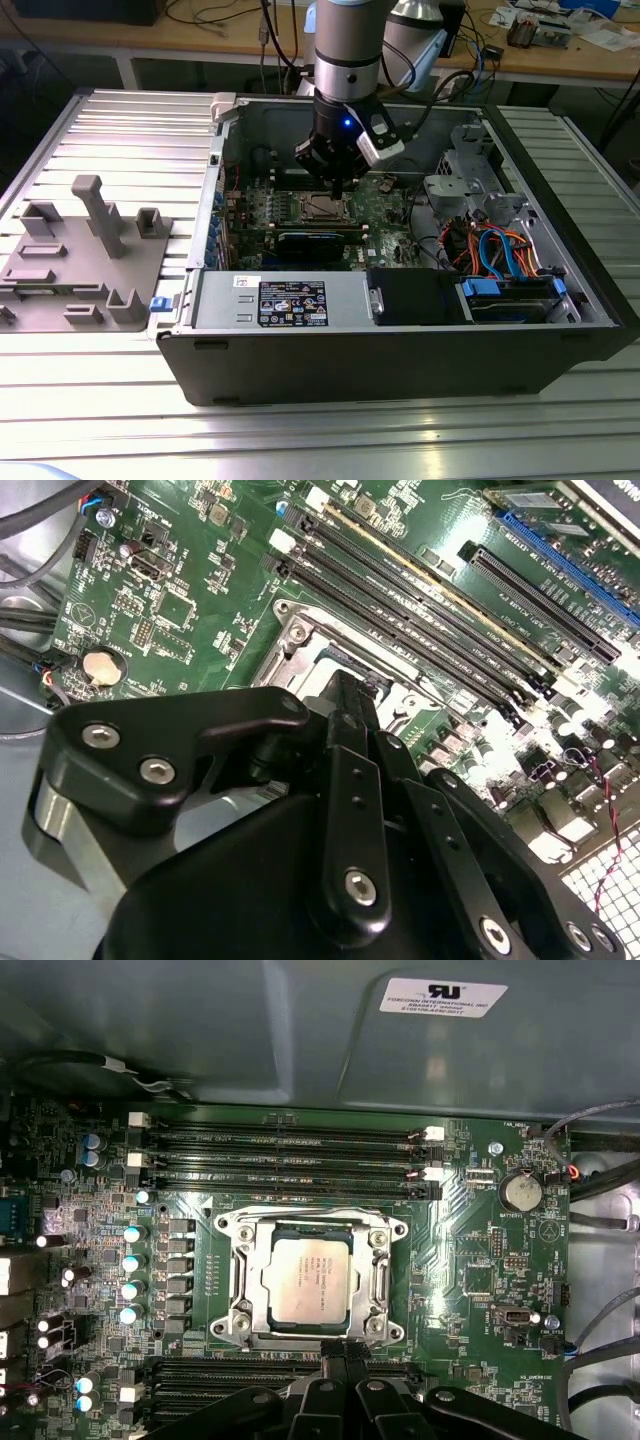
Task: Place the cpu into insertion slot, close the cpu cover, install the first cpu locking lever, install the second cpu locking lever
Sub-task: 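Install the second cpu locking lever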
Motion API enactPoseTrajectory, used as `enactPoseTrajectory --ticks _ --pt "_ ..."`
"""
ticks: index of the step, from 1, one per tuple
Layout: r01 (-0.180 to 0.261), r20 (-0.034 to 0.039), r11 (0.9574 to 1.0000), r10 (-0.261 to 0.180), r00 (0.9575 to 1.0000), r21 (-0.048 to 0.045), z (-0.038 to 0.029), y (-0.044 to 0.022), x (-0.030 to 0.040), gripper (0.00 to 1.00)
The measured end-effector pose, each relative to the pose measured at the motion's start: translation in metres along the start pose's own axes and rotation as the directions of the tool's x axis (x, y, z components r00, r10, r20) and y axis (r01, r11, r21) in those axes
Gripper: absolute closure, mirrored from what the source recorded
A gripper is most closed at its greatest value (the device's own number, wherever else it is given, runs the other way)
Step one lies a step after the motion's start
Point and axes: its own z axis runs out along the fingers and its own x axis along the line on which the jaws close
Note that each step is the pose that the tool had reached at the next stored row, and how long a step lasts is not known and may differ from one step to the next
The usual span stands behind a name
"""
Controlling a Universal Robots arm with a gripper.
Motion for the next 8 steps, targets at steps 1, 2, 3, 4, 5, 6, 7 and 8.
enactPoseTrajectory --ticks 1,2,3,4,5,6,7,8 --pt "0.0 -0.0001 1.0 0.0 1.0 0.0001 0.0 0.0 0.0 0.89" --pt "0.0 -0.0001 1.0 0.0 1.0 0.0 0.0 0.0 0.0 0.89" --pt "0.0 0.0 1.0 0.0 1.0 0.0 0.0 -0.0001 0.0 0.89" --pt "0.0 0.0 1.0 0.0 1.0 -0.0001 0.0 -0.0002 0.0 0.89" --pt "0.0 0.0 1.0 0.0 1.0 -0.0001 0.0 -0.0007 0.0 0.89" --pt "0.0 -0.0001 1.0 0.0 1.0 -0.0001 0.0001 -0.0022 0.0001 0.89" --pt "0.0 0.0 1.0 0.0 1.0 -0.0001 0.0003 -0.0056 0.0003 0.89" --pt "0.0 0.0 1.0 0.0 1.0 -0.0001 0.0004 -0.0082 0.0005 0.89"
